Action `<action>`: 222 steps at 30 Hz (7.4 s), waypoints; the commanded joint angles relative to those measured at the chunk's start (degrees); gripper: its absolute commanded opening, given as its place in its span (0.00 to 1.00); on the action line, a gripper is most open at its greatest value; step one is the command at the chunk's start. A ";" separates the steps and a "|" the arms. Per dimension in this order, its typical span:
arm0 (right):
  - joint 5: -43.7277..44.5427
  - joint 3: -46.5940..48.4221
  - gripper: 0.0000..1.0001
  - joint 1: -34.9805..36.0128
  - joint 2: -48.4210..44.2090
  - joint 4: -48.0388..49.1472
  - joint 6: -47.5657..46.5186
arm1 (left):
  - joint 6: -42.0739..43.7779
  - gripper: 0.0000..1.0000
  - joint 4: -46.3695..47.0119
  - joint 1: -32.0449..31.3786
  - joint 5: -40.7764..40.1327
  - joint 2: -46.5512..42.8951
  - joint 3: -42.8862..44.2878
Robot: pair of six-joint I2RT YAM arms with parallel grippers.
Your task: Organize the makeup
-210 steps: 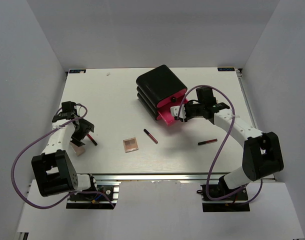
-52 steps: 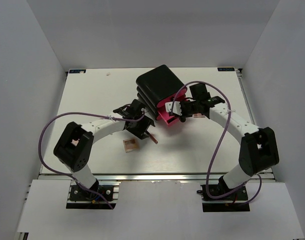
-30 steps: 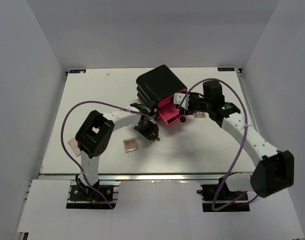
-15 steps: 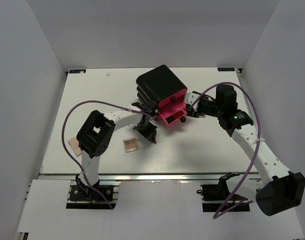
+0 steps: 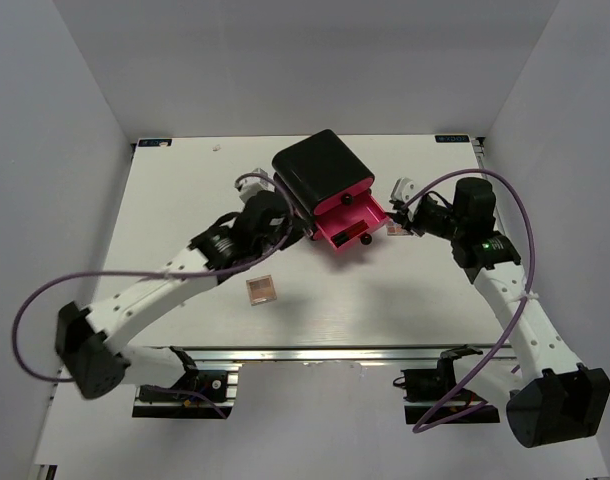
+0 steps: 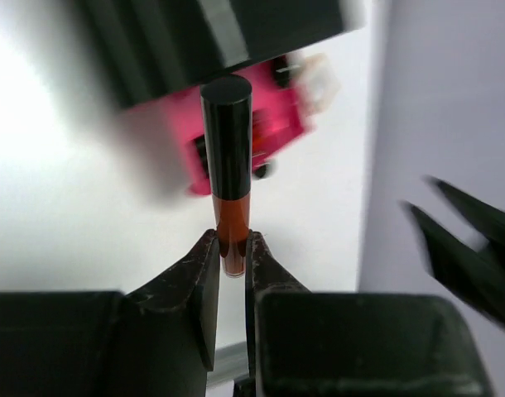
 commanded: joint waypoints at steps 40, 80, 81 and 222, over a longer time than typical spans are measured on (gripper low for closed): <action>-7.07 -10.52 0.00 -8.12 -2.23 1.09 19.28 | 58.88 0.09 -0.03 -0.70 1.13 30.20 40.65; 10.76 14.52 0.61 8.67 42.07 13.40 -26.14 | 44.34 0.79 6.49 30.70 46.43 48.30 46.36; 11.20 14.79 0.62 8.76 42.34 13.49 -25.53 | 44.16 0.79 6.49 30.70 46.43 48.47 46.45; 10.15 5.10 0.56 -11.90 25.62 6.58 22.01 | 27.37 0.93 23.72 41.86 34.83 -1.42 -0.47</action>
